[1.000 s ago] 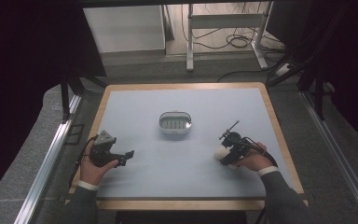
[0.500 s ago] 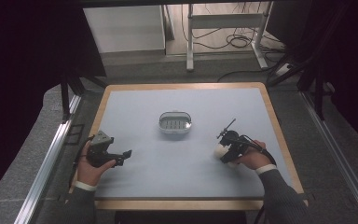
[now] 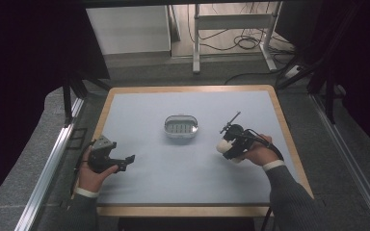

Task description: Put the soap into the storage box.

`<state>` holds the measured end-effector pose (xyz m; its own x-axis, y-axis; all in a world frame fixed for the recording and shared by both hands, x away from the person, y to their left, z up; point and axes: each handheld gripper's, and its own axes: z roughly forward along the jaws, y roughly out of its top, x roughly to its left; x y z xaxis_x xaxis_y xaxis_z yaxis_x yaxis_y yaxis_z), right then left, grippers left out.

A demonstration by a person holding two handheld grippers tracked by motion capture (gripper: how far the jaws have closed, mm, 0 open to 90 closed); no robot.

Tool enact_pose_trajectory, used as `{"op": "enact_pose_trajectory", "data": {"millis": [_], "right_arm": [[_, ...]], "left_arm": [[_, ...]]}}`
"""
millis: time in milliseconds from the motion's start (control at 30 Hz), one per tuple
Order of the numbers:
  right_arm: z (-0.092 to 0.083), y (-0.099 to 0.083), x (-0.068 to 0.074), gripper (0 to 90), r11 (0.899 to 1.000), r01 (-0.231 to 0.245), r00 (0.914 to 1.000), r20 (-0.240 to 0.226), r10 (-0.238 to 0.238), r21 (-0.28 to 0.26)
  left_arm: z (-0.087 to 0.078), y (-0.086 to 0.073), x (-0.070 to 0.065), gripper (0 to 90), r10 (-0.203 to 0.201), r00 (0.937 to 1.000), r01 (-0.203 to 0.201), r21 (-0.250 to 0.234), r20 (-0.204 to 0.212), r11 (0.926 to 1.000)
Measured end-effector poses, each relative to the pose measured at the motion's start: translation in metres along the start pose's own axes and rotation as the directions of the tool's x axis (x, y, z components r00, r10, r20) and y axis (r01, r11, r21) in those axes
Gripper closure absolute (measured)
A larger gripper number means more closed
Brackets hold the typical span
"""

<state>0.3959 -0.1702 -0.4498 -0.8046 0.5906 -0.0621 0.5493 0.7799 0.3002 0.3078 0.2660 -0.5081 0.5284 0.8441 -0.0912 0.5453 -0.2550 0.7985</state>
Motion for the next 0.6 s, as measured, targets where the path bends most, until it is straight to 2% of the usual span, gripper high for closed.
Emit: {"op": "enact_pose_trajectory", "data": {"millis": [600], "right_arm": [[-0.005, 0.040, -0.002, 49.5, 0.997, 0.041, 0.9987, -0.029, -0.043, -0.068]], "left_arm": [[0.003, -0.001, -0.001, 4.6, 0.007, 1.0000, -0.007, 0.014, 0.003, 0.9999]]}}
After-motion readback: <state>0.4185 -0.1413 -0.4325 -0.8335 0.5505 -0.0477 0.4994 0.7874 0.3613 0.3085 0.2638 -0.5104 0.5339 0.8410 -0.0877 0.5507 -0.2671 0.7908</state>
